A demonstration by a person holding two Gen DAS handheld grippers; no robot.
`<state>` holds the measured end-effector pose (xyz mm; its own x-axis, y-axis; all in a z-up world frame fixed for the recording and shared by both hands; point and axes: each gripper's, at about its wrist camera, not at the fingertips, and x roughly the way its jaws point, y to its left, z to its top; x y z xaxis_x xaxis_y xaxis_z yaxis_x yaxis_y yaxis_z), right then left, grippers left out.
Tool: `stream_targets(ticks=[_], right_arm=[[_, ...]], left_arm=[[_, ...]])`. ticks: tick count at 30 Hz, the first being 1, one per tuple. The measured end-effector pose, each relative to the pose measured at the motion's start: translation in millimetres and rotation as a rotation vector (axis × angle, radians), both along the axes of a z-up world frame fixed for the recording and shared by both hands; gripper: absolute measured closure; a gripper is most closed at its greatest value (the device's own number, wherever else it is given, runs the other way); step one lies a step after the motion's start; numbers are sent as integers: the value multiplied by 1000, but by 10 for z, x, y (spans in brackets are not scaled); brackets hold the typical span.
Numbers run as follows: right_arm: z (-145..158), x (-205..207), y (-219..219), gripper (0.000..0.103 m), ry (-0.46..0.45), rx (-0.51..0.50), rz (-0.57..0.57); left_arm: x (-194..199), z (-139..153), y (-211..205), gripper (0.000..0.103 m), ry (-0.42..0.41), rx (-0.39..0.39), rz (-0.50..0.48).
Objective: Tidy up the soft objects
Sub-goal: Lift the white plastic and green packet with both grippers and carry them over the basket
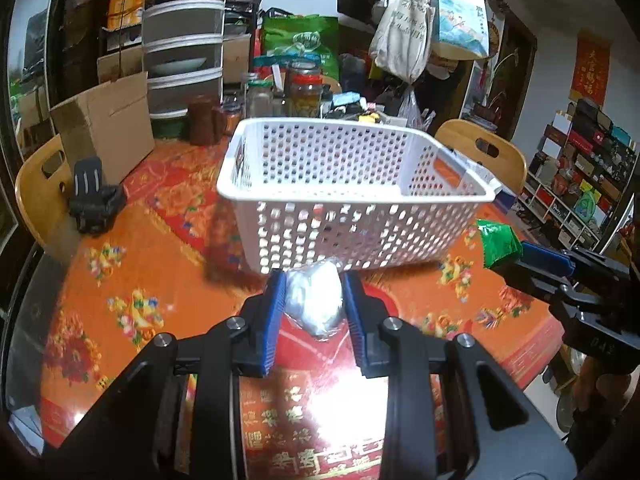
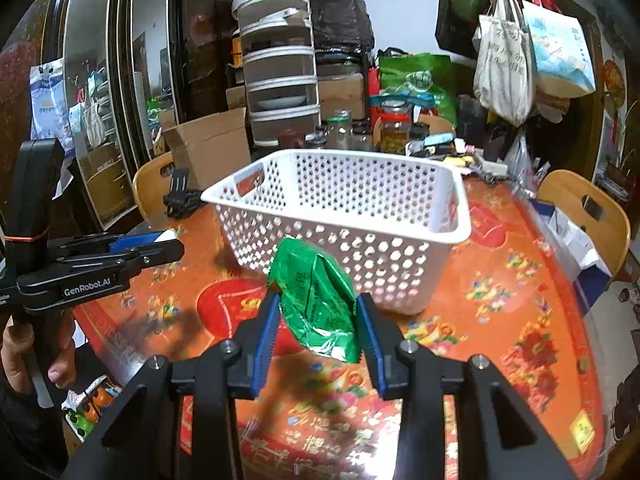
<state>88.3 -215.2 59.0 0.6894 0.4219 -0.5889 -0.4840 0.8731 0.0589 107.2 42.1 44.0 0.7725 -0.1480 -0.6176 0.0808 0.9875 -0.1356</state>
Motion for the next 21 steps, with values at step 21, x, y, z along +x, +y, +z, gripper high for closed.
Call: stream_targets(ticks=[21], right_arm=[[468, 1165, -14, 65, 52, -17, -75]], left_arm=[[1337, 643, -157, 76, 56, -9, -41]])
